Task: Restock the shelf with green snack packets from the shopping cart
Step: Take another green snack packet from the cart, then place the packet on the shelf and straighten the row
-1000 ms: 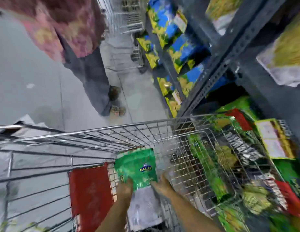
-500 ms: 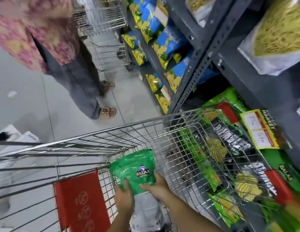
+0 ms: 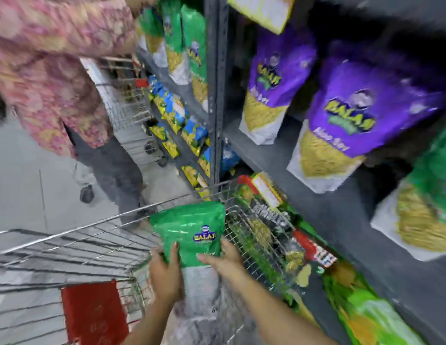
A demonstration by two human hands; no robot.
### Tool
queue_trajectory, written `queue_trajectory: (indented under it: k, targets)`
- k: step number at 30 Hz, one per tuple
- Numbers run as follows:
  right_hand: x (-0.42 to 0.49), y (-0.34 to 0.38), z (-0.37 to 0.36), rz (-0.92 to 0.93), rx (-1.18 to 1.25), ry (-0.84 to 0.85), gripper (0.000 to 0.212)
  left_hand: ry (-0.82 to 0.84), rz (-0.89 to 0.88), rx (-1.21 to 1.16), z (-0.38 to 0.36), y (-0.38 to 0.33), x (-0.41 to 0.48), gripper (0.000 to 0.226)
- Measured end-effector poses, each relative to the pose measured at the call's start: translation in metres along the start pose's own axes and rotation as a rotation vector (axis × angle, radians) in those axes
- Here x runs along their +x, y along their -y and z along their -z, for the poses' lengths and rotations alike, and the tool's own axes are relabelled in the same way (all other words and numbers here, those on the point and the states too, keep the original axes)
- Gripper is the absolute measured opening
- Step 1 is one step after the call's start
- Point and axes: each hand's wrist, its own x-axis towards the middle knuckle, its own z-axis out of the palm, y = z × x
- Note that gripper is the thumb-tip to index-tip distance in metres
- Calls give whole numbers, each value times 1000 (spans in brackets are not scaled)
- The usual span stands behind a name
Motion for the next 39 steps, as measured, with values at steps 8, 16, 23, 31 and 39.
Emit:
queue_trajectory:
  k: [8, 16, 23, 31, 39]
  targets:
    - [-169, 56, 107, 436, 152, -221, 37, 283, -533, -516, 18, -126, -137, 40]
    - [-345, 23, 257, 680, 263, -537, 39, 805, -671, -528, -35, -192, -323, 52]
    - [-441, -60, 369, 655, 287, -988, 47, 1158, -600, -477, -118, -193, -469, 79]
    - [-482, -91, 456, 494, 280, -1365, 51, 1350, -643, -427, -181, -231, -560, 57]
    - [-472, -97, 507, 438, 336, -1435, 41, 1358, -817, -284, -248, -249, -585, 85]
